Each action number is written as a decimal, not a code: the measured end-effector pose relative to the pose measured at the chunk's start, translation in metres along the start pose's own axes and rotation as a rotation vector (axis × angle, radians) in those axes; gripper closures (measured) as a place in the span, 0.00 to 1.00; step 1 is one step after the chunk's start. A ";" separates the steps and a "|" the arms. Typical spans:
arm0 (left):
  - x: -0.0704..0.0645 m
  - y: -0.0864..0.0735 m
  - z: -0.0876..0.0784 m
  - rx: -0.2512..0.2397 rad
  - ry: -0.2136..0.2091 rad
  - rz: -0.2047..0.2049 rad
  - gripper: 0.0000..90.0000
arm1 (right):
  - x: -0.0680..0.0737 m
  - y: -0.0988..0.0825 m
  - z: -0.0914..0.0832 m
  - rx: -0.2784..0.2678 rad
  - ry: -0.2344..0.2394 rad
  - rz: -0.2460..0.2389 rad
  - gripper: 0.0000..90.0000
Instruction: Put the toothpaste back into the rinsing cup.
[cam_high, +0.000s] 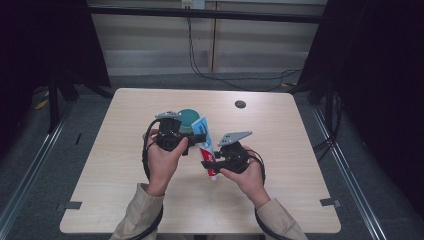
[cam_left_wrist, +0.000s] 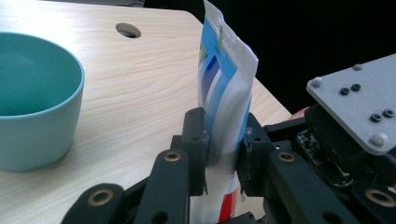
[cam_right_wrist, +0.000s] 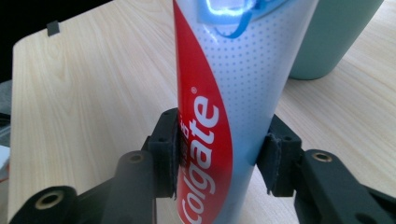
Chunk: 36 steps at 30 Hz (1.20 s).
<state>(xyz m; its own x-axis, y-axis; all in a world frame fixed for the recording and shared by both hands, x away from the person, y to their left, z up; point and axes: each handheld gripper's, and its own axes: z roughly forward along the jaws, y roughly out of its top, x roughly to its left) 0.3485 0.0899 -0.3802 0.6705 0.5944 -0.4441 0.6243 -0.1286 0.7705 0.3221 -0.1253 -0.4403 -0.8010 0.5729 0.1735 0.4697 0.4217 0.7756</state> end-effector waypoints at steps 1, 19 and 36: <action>0.000 0.000 0.000 -0.007 -0.002 0.000 0.85 | 0.000 0.000 0.000 -0.006 -0.001 0.001 0.60; -0.004 0.005 -0.005 -0.037 0.010 0.031 0.85 | -0.003 0.001 0.002 -0.028 0.055 0.032 0.38; 0.003 0.014 -0.023 -0.079 0.051 0.060 0.85 | -0.031 -0.031 -0.017 0.013 -0.025 0.044 0.17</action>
<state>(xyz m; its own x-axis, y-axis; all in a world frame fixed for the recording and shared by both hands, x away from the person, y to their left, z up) 0.3499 0.1079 -0.3606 0.6831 0.6276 -0.3735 0.5489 -0.1039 0.8294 0.3262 -0.1679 -0.4595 -0.7701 0.6085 0.1915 0.5090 0.4053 0.7594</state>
